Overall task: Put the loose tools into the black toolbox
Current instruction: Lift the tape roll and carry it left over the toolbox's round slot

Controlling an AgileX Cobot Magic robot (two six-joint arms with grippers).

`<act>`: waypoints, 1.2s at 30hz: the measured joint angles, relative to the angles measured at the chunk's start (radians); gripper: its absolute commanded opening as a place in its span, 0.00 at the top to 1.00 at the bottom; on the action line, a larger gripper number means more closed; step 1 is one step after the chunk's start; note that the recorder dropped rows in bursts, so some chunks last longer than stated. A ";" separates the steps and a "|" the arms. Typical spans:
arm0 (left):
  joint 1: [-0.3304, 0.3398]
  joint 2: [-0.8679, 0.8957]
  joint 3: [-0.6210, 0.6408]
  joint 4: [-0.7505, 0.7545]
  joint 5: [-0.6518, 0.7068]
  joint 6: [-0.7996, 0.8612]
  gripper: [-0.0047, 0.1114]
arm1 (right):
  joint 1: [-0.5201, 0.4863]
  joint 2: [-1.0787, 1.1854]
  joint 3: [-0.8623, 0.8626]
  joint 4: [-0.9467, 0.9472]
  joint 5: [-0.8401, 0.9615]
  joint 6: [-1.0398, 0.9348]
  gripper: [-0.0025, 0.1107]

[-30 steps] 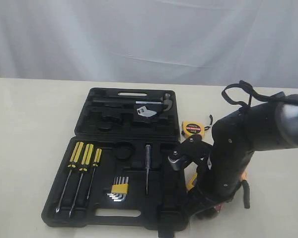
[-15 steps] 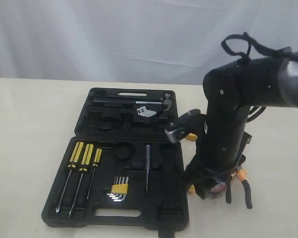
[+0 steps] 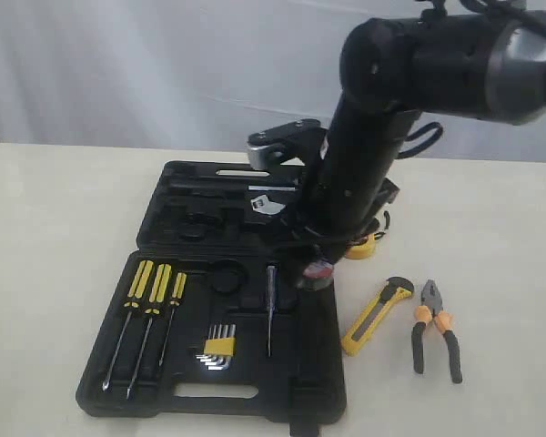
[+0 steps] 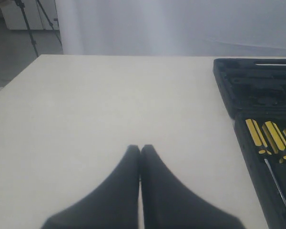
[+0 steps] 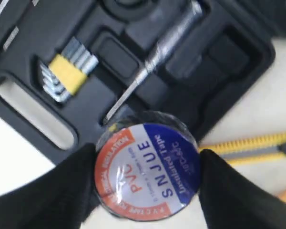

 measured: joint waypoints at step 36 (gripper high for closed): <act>0.000 0.000 0.000 0.000 0.000 0.000 0.96 | 0.110 0.487 -0.473 -0.080 -0.096 0.014 0.71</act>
